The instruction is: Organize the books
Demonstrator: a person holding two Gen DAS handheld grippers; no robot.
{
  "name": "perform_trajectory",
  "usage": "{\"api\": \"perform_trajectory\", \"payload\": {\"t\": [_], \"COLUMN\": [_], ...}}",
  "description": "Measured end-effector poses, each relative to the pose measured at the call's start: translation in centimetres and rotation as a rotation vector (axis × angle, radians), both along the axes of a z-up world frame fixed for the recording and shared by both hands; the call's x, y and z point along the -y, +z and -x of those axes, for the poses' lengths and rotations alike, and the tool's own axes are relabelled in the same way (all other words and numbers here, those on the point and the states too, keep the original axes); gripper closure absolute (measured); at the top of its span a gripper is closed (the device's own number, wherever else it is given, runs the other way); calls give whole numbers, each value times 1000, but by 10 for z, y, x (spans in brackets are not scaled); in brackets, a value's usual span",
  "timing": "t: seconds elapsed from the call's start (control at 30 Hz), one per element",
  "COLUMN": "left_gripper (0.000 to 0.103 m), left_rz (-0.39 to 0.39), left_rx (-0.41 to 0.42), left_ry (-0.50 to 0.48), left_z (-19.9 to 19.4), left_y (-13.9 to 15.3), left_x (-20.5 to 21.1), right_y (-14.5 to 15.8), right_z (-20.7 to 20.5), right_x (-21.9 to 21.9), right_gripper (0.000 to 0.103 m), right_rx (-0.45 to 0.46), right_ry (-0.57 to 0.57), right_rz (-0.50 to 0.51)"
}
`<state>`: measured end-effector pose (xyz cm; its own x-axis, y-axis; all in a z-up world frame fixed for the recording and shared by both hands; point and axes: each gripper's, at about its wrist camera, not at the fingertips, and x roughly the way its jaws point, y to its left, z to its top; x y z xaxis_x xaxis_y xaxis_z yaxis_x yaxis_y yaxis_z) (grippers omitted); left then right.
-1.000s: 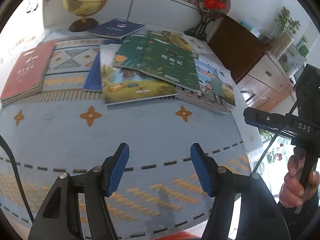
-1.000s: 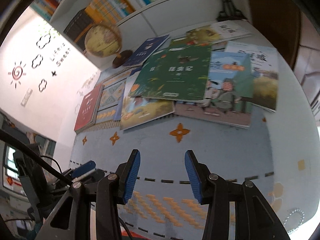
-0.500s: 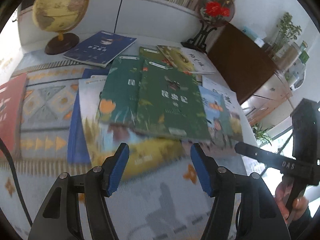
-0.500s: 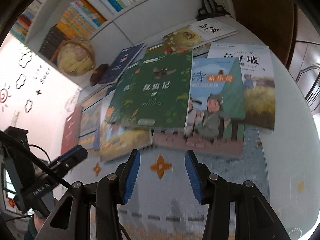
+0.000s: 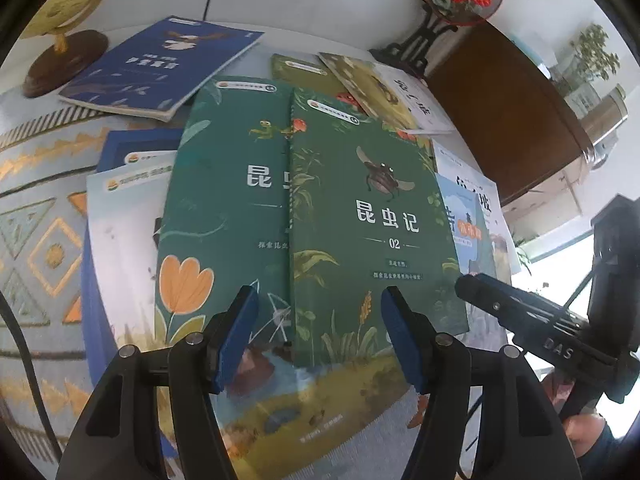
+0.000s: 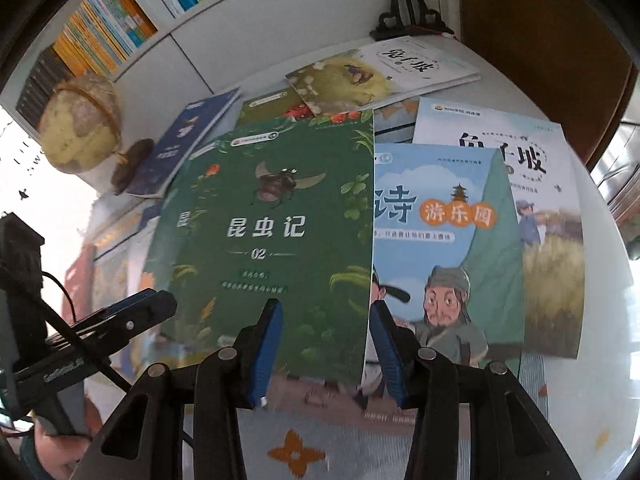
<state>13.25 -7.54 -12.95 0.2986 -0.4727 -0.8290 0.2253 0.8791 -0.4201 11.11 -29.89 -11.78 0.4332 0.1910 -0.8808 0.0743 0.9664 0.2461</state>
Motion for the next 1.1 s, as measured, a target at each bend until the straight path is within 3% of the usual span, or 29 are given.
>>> {"api": "perform_trajectory", "payload": {"t": [0.13,0.23,0.4,0.67,0.7,0.87,0.97,1.03,1.1], "left_gripper": [41,41,41,41,41,43,43,43,43], "left_rz": [18,74,108,425,433,313,332,399,555], "left_rx": [-3,-26,-34,-12,-21,-60,-84,-120,-171], "left_ry": [-15,-39,-54,-63,-58,-14,-26,-46,-44], "left_z": [-5,-8,-6,-1,-2,-13,-16,-17,-20], "left_y": [-3,-5,-4,23,22,-6,-12,-12,-9], "left_x": [1,2,2,-14,-12,2,15,23,22], "right_y": [-9,-17,-17,-19,-19,-21,-22,-22,-22], "right_z": [-7,-10,-8,-1,-1,1,2,3,5], "right_x": [-5,-6,0,10,11,21,23,21,21], "right_gripper": [60,60,59,58,57,57,57,57,53], "right_rx": [-21,-47,-47,-18,-15,-18,-38,-48,-60], "right_ry": [-6,-17,-34,-59,-64,-85,-92,-84,-81], "right_rz": [43,44,-13,-97,-112,-217,-270,-277,-281]}}
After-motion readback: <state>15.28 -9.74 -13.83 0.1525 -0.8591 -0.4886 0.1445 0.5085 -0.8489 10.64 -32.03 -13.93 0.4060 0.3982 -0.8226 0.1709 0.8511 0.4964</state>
